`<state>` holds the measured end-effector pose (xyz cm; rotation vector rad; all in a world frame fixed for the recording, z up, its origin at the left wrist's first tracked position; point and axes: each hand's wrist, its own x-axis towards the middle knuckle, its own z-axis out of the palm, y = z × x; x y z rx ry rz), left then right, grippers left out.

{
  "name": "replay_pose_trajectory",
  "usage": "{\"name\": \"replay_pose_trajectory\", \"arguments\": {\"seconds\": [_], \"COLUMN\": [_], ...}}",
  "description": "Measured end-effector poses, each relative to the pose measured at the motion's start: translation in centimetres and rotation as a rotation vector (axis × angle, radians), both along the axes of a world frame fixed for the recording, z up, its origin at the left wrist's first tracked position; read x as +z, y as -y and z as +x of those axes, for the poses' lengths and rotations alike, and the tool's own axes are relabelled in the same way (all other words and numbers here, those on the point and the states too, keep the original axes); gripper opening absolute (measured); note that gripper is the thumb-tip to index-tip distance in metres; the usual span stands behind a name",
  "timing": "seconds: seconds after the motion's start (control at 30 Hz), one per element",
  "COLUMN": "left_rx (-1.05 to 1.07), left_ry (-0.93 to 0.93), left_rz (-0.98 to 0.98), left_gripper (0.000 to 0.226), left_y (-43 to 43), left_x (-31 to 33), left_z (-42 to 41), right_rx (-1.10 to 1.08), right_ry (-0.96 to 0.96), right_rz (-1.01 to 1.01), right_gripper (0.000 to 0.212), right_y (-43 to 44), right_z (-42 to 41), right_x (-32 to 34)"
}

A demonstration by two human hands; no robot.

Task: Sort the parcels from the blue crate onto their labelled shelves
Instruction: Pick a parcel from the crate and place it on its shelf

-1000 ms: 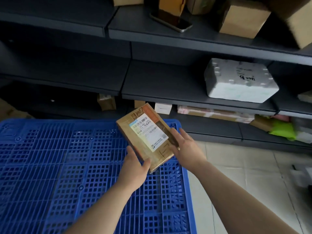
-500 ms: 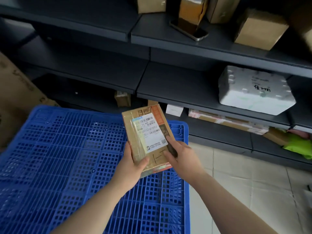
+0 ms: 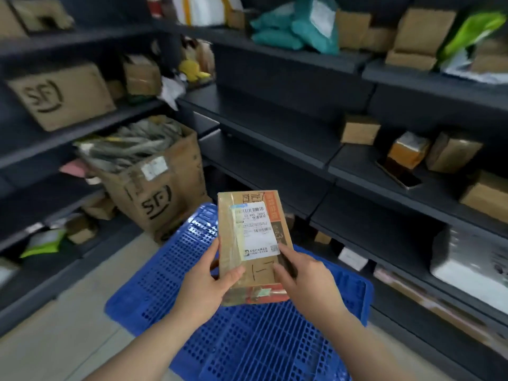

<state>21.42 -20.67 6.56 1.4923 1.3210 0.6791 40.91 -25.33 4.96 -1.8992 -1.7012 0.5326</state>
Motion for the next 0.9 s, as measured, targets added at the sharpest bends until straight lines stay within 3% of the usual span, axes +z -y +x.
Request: {"name": "replay_pose_trajectory", "arguments": {"seconds": [0.43,0.63,0.9], "left_rx": [0.411,0.468,0.453], "left_ry": [-0.116,-0.192,-0.109], "left_rz": [0.156,0.132,-0.001], "left_gripper": [0.084,0.083,0.097], "left_y": [-1.6,-3.9,-8.5], "left_x": [8.8,10.8,11.6], "left_z": [-27.7,-41.2,-55.0], "right_rx": [0.431,0.525,0.579], "right_ry": [0.107,0.113,0.065], "right_rz": [0.114,0.141,0.109], "right_gripper": [0.043,0.042,0.041], "right_y": [-10.9,-15.0,-20.2], "right_z": [-26.7,-40.3,-53.4], "right_x": [10.1,12.5,13.3]}}
